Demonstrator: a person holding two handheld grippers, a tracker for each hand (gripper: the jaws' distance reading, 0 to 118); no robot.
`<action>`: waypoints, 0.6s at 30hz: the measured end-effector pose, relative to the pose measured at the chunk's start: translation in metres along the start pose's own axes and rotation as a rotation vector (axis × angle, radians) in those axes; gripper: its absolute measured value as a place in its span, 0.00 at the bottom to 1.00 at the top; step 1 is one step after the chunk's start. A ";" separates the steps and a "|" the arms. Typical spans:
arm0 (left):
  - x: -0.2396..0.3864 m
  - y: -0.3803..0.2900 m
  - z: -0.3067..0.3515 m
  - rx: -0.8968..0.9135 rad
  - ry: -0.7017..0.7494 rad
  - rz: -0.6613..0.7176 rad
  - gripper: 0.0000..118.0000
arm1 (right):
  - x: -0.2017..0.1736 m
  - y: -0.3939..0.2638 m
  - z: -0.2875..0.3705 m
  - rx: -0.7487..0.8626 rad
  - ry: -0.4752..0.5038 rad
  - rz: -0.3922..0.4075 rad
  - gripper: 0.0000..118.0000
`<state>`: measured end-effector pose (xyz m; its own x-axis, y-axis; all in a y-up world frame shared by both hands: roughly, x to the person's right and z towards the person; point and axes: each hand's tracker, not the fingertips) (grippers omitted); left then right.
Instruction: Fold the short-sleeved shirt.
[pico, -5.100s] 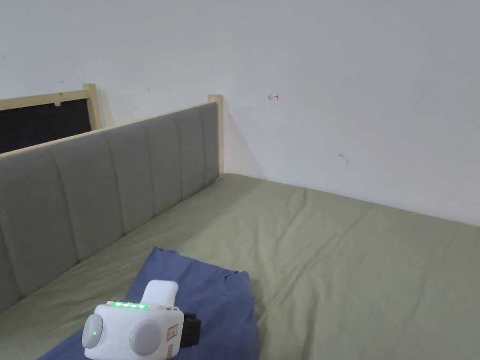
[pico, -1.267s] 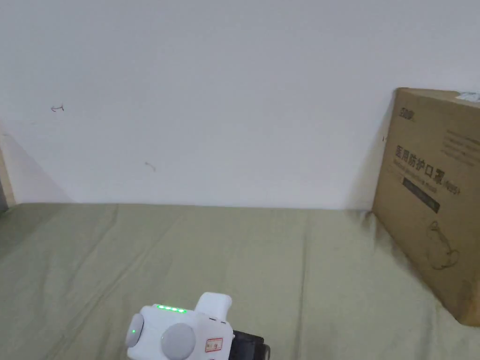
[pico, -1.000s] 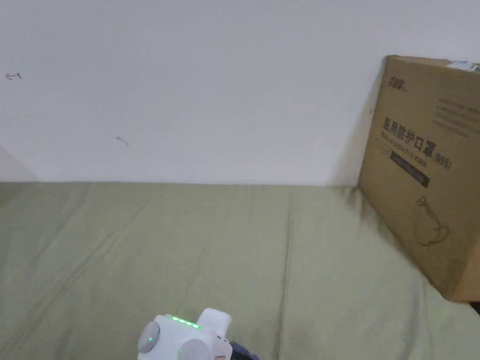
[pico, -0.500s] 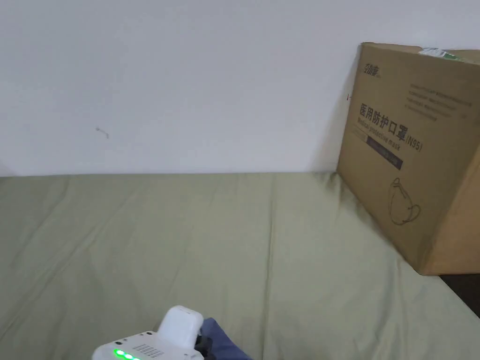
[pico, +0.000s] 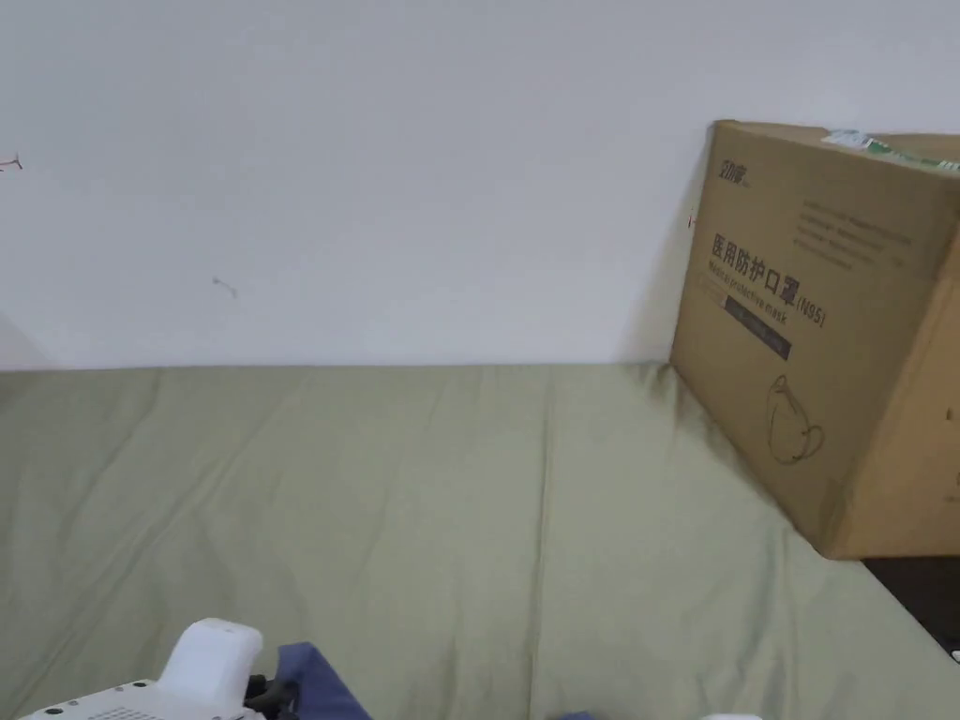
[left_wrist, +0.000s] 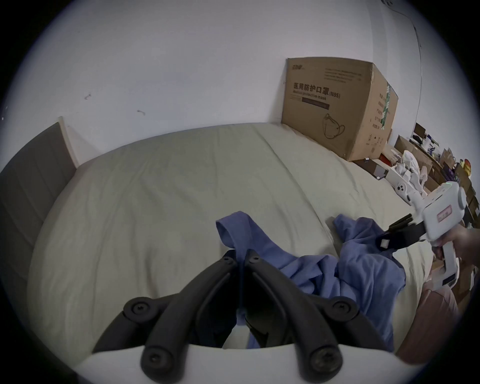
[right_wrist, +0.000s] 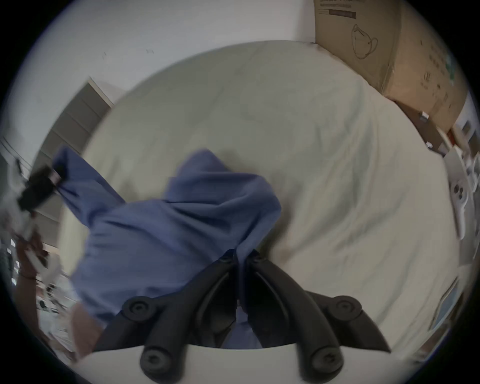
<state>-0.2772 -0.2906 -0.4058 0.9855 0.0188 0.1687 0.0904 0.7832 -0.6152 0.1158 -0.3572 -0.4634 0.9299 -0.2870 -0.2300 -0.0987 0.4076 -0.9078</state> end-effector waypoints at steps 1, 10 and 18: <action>-0.005 -0.001 0.013 0.010 0.008 0.008 0.02 | -0.002 0.000 0.013 0.034 0.023 -0.034 0.04; -0.048 0.056 0.171 0.209 0.072 0.078 0.02 | -0.023 0.008 0.190 0.387 0.079 0.054 0.03; -0.062 0.111 0.285 0.385 0.188 0.072 0.02 | -0.029 0.038 0.316 0.641 0.026 0.065 0.03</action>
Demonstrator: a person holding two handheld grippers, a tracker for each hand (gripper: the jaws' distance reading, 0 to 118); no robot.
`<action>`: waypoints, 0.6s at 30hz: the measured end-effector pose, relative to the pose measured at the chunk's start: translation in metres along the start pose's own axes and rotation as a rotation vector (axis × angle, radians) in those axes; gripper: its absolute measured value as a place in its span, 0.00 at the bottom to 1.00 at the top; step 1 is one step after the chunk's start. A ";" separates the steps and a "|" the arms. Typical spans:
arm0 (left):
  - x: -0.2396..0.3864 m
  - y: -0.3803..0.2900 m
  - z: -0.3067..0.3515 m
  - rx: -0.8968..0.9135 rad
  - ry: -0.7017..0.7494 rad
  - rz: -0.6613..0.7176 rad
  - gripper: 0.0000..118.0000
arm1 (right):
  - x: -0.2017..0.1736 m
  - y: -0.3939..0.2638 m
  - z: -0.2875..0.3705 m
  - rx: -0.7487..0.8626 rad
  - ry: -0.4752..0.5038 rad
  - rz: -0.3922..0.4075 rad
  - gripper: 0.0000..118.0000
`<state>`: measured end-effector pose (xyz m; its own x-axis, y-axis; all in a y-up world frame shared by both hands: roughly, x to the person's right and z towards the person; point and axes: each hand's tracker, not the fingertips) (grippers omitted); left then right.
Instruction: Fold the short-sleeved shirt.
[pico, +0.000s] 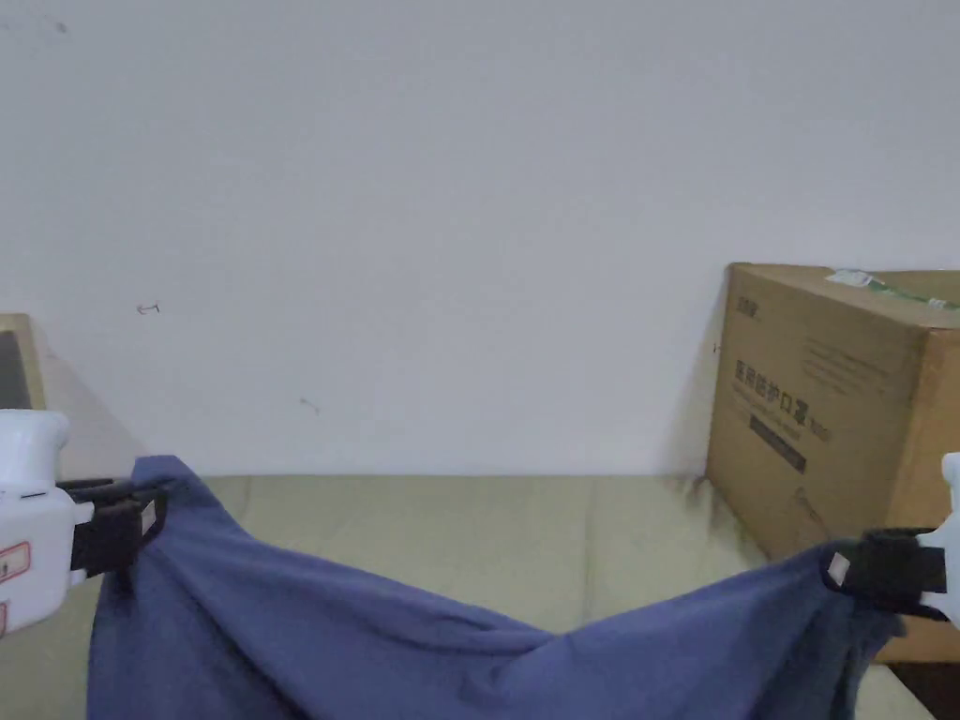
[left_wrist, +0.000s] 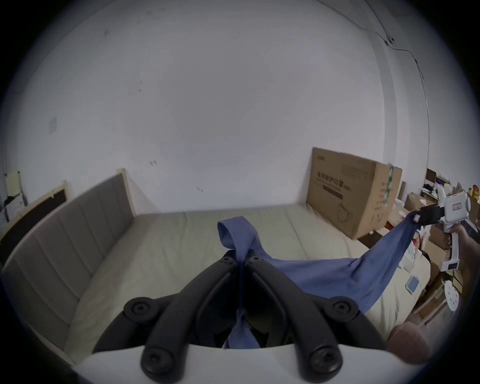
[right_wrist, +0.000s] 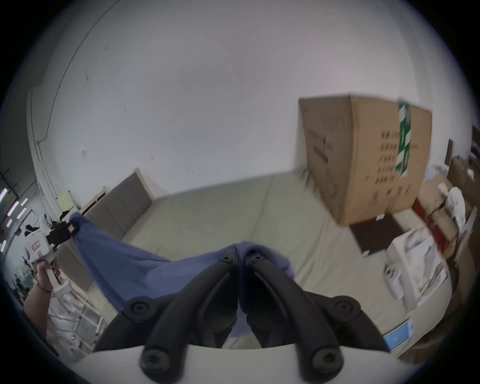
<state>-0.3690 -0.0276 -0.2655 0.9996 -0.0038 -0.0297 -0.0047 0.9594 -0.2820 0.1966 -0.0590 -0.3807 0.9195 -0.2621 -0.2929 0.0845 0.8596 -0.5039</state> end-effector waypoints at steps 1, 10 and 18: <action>-0.001 0.010 0.007 0.027 0.010 -0.002 0.02 | -0.003 0.013 0.010 0.060 -0.027 0.018 0.03; -0.009 0.087 -0.003 0.104 0.061 0.018 0.02 | -0.016 0.126 0.020 0.167 -0.119 0.051 0.03; 0.003 0.117 -0.090 0.117 0.170 -0.034 0.02 | -0.028 0.187 -0.037 0.278 -0.223 0.090 0.03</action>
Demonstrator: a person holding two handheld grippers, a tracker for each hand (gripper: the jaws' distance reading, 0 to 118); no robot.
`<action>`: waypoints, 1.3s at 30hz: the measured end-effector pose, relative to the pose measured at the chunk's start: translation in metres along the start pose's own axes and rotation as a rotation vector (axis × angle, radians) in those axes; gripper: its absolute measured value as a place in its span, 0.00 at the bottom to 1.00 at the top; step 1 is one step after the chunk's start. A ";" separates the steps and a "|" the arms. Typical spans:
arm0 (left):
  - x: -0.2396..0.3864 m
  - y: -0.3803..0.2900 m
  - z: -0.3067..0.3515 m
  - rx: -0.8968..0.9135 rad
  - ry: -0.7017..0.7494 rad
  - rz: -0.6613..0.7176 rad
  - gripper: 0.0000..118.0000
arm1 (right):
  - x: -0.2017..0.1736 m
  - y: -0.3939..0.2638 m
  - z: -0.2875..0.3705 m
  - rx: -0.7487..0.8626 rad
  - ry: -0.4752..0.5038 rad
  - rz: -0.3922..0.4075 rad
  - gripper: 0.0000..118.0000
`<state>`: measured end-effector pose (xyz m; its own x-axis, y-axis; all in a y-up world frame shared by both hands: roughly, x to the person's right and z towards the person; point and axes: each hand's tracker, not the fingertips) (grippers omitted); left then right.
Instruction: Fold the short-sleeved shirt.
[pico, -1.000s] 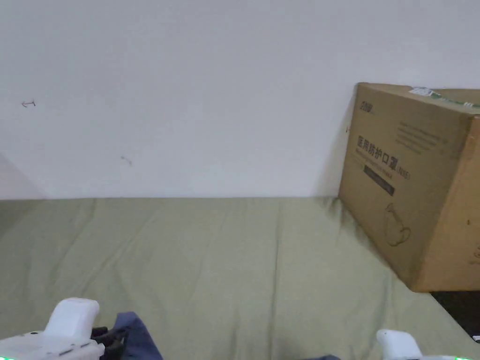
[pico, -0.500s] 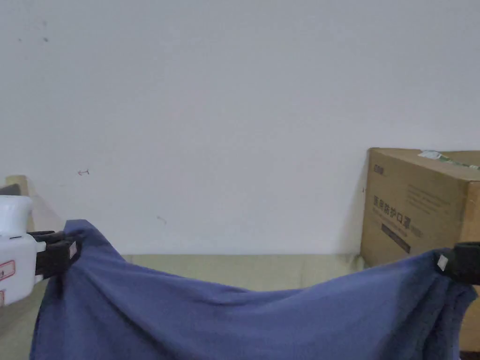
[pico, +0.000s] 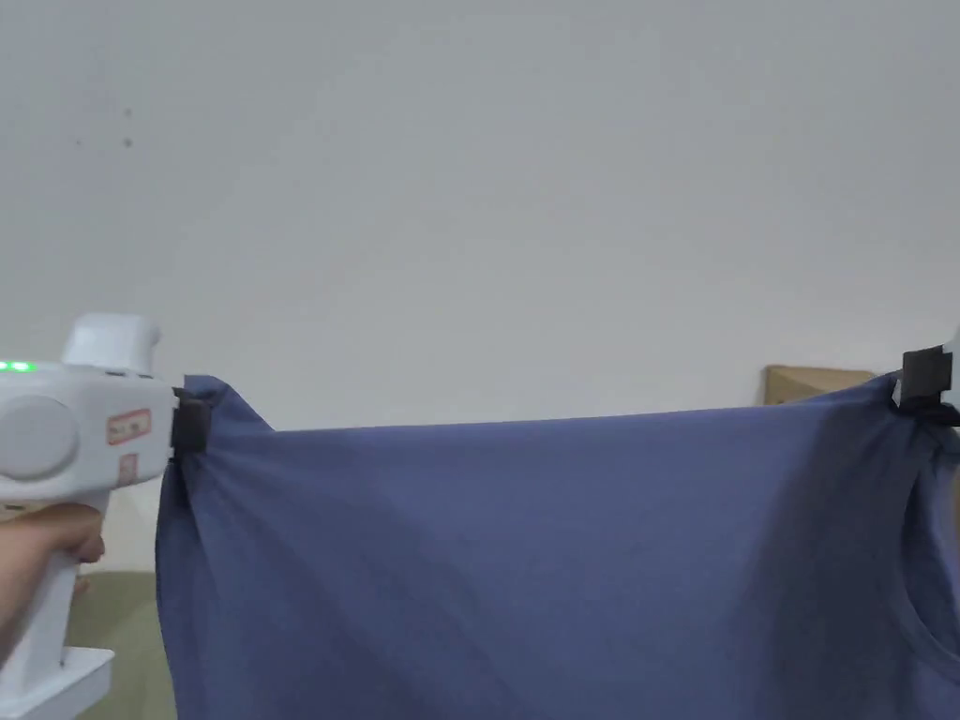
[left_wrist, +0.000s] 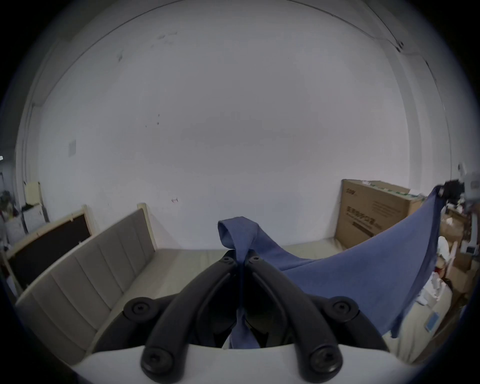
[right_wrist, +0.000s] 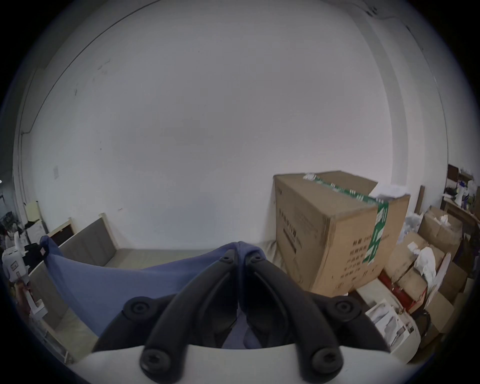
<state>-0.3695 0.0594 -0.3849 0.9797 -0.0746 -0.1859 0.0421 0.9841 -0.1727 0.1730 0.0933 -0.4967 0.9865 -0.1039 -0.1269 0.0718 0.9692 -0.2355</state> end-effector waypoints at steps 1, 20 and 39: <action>0.004 0.002 -0.010 0.003 0.001 0.002 0.02 | -0.004 0.004 -0.007 0.007 -0.008 0.000 0.03; 0.028 -0.142 -0.045 -0.246 -0.070 -0.010 0.02 | 0.036 -0.167 -0.051 -0.198 -0.034 -0.029 0.03; -0.008 -0.347 0.180 -0.607 -0.084 0.287 0.02 | 0.087 -0.398 0.197 -0.568 0.023 -0.011 0.03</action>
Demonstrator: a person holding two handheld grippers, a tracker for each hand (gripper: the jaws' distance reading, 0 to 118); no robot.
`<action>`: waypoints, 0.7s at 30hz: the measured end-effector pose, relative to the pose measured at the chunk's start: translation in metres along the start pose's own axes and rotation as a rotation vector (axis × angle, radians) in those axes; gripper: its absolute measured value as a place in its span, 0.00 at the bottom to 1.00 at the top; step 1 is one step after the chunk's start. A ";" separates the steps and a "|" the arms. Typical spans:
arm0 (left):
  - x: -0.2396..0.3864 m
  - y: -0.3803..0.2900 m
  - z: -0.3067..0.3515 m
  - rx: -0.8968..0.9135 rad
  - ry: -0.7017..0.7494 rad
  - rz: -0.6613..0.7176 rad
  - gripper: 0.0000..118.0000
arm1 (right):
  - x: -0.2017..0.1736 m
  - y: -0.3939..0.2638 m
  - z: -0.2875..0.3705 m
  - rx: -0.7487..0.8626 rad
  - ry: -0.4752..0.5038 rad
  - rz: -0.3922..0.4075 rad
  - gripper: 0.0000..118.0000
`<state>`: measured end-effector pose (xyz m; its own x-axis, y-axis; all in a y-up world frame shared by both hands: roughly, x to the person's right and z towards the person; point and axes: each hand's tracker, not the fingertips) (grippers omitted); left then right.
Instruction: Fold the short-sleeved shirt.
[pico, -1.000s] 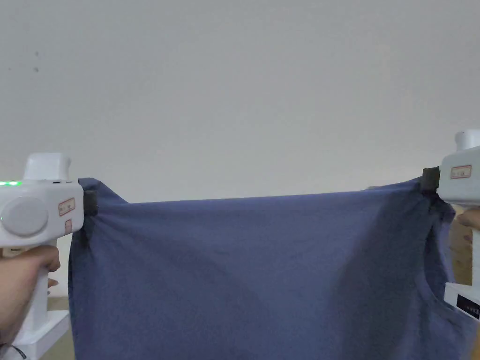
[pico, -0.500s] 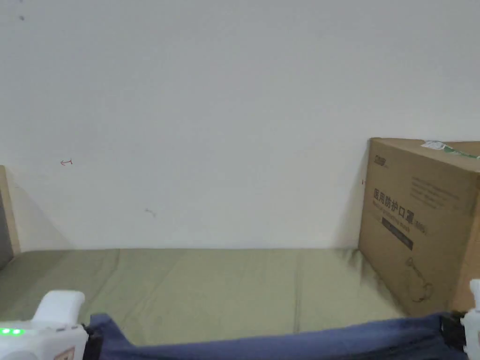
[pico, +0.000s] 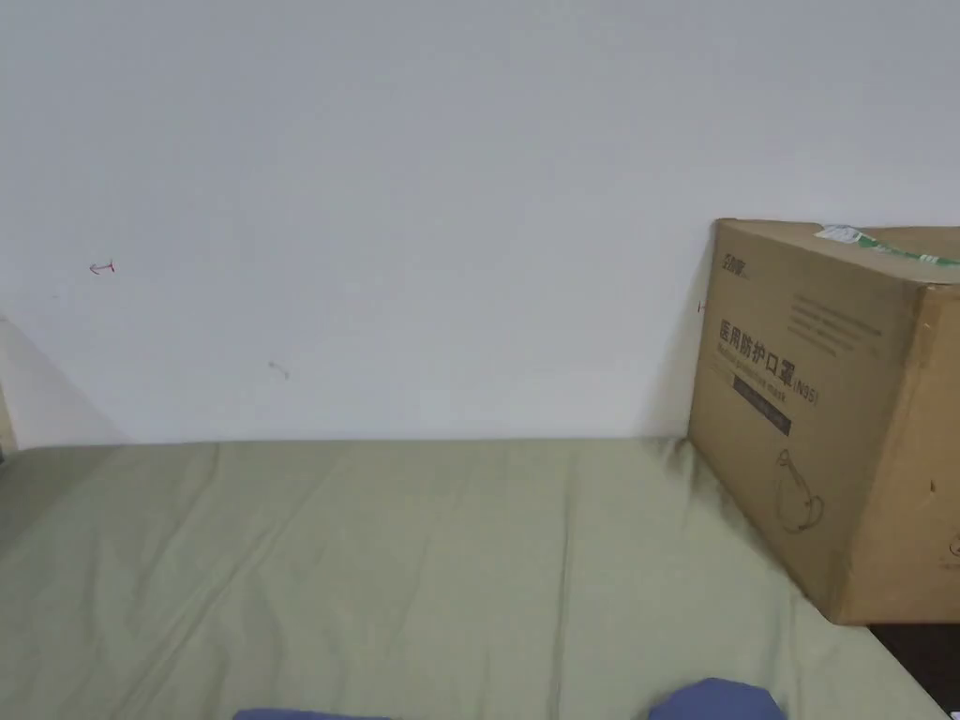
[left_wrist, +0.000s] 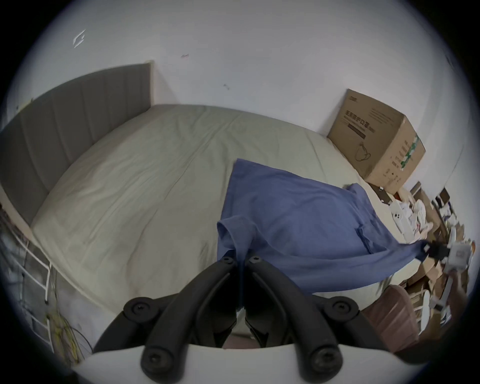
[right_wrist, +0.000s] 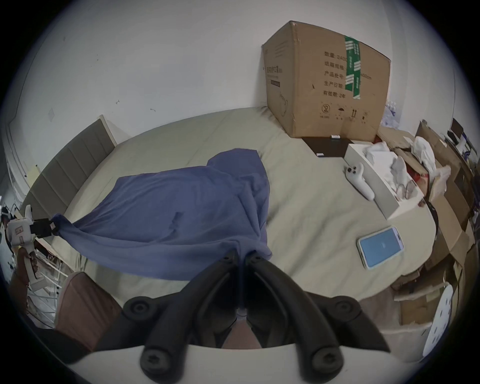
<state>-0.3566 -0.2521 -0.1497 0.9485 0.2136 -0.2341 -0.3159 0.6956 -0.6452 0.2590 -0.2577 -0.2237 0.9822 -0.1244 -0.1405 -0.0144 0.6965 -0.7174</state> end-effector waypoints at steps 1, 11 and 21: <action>-0.003 0.000 -0.001 -0.006 -0.007 -0.001 0.02 | 0.001 0.002 -0.002 -0.025 0.003 -0.002 0.03; 0.008 0.017 -0.112 -0.194 -0.018 -0.089 0.15 | -0.001 0.034 -0.127 -0.282 -0.027 -0.041 0.11; 0.044 0.035 -0.016 0.218 -0.199 -0.087 0.99 | -0.041 0.054 -0.044 0.330 0.159 -0.117 0.99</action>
<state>-0.3267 -0.2291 -0.1939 0.9649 0.2616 -0.0239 -0.2406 0.8435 -0.4801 0.2092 -0.2460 -0.2871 0.9320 -0.3068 -0.1929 0.1830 0.8579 -0.4800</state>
